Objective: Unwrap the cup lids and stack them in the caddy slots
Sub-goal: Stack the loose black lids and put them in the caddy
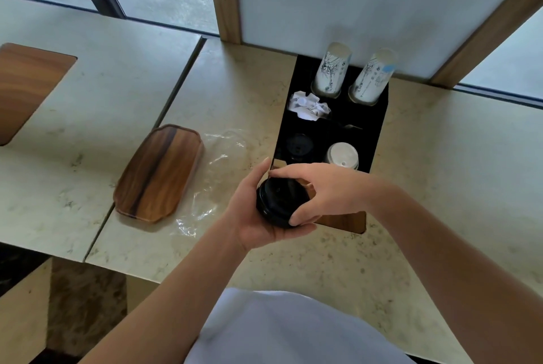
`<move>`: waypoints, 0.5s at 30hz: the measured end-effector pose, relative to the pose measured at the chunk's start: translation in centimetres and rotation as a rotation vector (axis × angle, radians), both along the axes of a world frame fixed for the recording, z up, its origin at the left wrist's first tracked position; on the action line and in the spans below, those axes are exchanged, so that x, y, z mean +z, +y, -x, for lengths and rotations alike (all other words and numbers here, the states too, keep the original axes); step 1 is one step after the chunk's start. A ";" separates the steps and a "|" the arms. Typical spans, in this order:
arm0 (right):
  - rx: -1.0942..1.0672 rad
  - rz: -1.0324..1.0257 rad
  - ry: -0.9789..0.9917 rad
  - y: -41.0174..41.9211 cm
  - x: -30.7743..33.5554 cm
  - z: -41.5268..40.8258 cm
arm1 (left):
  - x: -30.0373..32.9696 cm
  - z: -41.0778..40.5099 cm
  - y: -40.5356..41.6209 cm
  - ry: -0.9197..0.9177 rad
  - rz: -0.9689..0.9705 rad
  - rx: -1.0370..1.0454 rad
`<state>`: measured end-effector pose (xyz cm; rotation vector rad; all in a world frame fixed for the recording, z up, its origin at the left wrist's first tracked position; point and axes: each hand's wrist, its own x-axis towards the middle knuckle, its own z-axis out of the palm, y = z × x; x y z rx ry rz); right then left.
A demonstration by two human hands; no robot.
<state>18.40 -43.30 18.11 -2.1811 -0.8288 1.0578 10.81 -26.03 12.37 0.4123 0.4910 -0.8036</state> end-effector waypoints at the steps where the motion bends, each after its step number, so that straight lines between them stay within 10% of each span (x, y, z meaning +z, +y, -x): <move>1: -0.026 -0.042 0.056 -0.1 -0.2 -0.1 | 0.0 0.0 -0.2 -0.021 0.000 0.017; 5: -0.280 -0.308 0.396 -1.5 -2.6 -0.1 | -0.5 -0.9 -0.6 -0.066 -0.010 0.162; 15: -1.069 -0.355 0.545 -1.8 -9.4 1.6 | -4.8 -4.2 -0.8 -0.023 -0.406 0.283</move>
